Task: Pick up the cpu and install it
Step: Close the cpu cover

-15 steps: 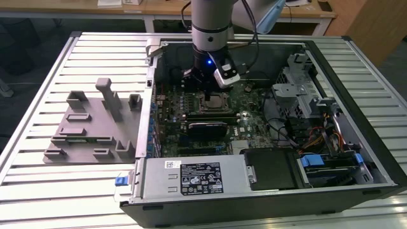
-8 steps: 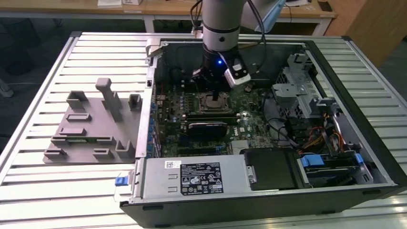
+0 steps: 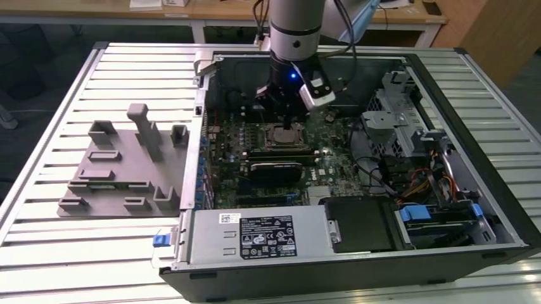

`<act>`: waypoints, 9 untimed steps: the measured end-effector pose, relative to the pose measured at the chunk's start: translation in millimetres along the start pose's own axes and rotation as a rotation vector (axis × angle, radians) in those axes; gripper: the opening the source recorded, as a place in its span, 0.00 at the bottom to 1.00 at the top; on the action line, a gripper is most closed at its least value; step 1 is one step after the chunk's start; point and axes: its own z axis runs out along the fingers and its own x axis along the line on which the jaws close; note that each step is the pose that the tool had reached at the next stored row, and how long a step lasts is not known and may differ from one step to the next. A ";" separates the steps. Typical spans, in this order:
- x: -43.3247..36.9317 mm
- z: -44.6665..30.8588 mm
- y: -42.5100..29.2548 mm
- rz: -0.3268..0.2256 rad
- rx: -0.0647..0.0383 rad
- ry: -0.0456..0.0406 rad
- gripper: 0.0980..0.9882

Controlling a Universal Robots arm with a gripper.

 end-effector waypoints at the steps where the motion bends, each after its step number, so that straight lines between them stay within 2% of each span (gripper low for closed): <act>1: -0.1 -2.3 0.0 0.000 0.000 0.0000 0.01; 3: -0.2 -5.8 0.1 0.000 0.000 -0.0001 0.01; 9: -0.2 -5.9 0.0 0.000 0.000 -0.0001 0.01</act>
